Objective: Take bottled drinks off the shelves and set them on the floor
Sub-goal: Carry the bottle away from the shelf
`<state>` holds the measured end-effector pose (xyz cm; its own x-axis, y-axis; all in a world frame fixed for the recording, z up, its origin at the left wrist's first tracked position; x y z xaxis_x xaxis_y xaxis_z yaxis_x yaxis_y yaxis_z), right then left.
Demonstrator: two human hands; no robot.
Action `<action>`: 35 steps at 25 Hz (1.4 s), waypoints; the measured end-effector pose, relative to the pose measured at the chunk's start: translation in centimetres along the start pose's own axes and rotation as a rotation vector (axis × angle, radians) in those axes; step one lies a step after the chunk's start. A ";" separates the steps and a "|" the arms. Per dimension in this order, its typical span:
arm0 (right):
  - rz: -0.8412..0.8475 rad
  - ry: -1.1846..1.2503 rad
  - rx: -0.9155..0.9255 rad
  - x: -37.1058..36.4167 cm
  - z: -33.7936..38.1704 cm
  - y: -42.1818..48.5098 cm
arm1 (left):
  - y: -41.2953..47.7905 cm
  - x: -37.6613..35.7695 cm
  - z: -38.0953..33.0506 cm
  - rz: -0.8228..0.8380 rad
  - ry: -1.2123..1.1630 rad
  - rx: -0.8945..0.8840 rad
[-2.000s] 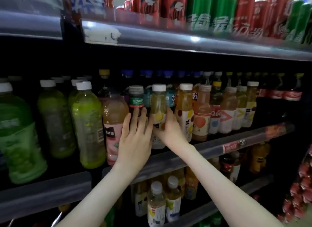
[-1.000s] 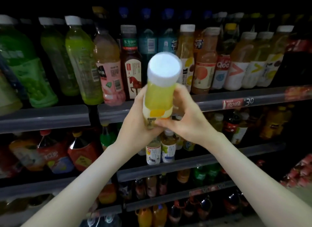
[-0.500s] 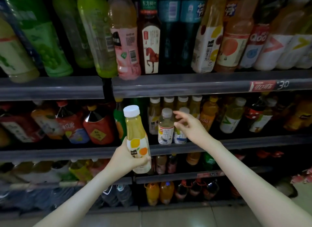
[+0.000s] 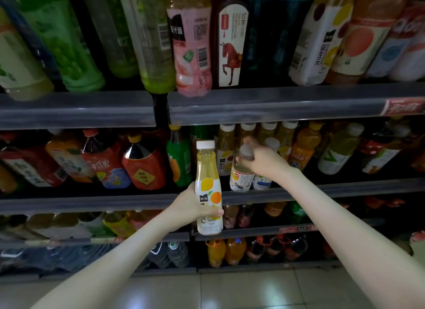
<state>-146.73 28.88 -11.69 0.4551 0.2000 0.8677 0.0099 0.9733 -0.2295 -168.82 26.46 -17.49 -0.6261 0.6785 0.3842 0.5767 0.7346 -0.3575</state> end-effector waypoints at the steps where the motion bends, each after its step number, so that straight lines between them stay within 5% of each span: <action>1: 0.006 -0.041 0.011 0.3 -0.1 -0.3 | 0.6 -0.1 0.1 0.006 -0.023 0.007; 7: -0.056 0.073 0.145 0.1 -1.7 -1.9 | 1.3 -0.4 -0.7 -0.111 0.025 0.019; 13: -0.311 0.354 0.243 2.4 -2.5 -3.1 | 1.4 -1.1 -1.1 -0.209 0.041 -0.038; 30: 0.098 0.025 0.157 -1.0 1.9 1.6 | 0.9 -0.6 -0.4 -0.337 -0.049 -0.009; 35: -0.249 -0.115 0.053 2.3 -1.0 -0.7 | 0.7 -0.8 -0.5 -0.342 -0.035 -0.012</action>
<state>-144.83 28.58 -10.01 0.3404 -0.0374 0.9396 0.0606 0.9980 0.0178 -167.61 26.45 -17.61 -0.8016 0.3924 0.4511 0.3362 0.9197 -0.2027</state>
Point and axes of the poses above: each hand's wrist, its own y-axis towards the middle knuckle, its own x-axis out of the back of the hand, z = x × y, the point moved 3 cm from there along y, towards the middle knuckle, and after that the axes turned 10 degrees about z, right-handed, at the moved point
